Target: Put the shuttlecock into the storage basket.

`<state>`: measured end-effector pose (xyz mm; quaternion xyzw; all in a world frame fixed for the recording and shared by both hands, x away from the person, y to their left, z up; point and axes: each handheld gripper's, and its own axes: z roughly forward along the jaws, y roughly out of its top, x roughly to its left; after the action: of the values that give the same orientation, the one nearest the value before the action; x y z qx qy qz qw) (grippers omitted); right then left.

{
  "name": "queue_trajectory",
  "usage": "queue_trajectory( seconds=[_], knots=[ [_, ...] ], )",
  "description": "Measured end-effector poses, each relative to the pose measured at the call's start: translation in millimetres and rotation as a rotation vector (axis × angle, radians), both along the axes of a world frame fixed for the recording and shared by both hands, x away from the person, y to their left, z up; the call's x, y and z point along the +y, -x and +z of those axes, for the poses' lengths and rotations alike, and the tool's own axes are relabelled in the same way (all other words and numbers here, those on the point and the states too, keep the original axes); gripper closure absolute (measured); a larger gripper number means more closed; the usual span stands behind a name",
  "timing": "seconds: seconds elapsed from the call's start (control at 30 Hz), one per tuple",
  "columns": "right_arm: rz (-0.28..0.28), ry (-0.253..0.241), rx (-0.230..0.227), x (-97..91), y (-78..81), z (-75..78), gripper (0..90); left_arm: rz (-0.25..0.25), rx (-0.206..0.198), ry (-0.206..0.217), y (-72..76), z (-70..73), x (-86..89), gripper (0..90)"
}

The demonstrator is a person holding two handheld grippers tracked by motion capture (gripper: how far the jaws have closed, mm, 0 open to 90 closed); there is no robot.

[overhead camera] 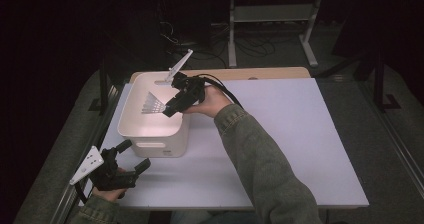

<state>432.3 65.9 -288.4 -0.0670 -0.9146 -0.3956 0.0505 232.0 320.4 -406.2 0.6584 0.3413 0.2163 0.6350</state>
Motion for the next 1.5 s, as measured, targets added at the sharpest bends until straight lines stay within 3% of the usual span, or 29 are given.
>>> queue_trajectory(
  seconds=[0.4, 0.47, 0.6, 0.73, 0.93, 1.27, 1.5],
  knots=[
    [0.005, 0.006, 0.027, 5.6, -0.6, -9.0, 62.5, 0.0, 0.0, 0.0, 0.0, 0.0, 0.0, 0.8],
    [-0.008, 0.002, 0.042, 6.1, -0.8, -9.8, 51.5, -0.001, 0.0, 0.0, 0.0, 0.0, 0.0, 0.8],
    [-0.022, -0.013, 0.063, 4.1, -2.2, -8.2, 37.5, -0.001, -0.002, -0.001, -0.2, 0.0, 0.1, 0.8],
    [-0.035, -0.03, 0.041, 0.5, -1.8, -4.8, 18.9, -0.001, -0.001, 0.0, 0.0, 0.0, 0.0, 0.8],
    [-0.096, -0.027, 0.007, -4.7, -1.2, -0.2, 1.3, -0.002, -0.002, -0.001, 0.1, 0.0, 0.0, 0.8],
    [-0.117, -0.057, -0.012, -16.2, 0.5, 1.2, 0.0, -0.003, -0.006, 0.001, -0.2, -0.2, -0.2, 0.8],
    [-0.138, -0.074, 0.003, -29.5, 4.7, 7.4, 0.0, -0.005, -0.008, 0.0, -0.4, -0.2, -0.2, 0.8]
  ],
)
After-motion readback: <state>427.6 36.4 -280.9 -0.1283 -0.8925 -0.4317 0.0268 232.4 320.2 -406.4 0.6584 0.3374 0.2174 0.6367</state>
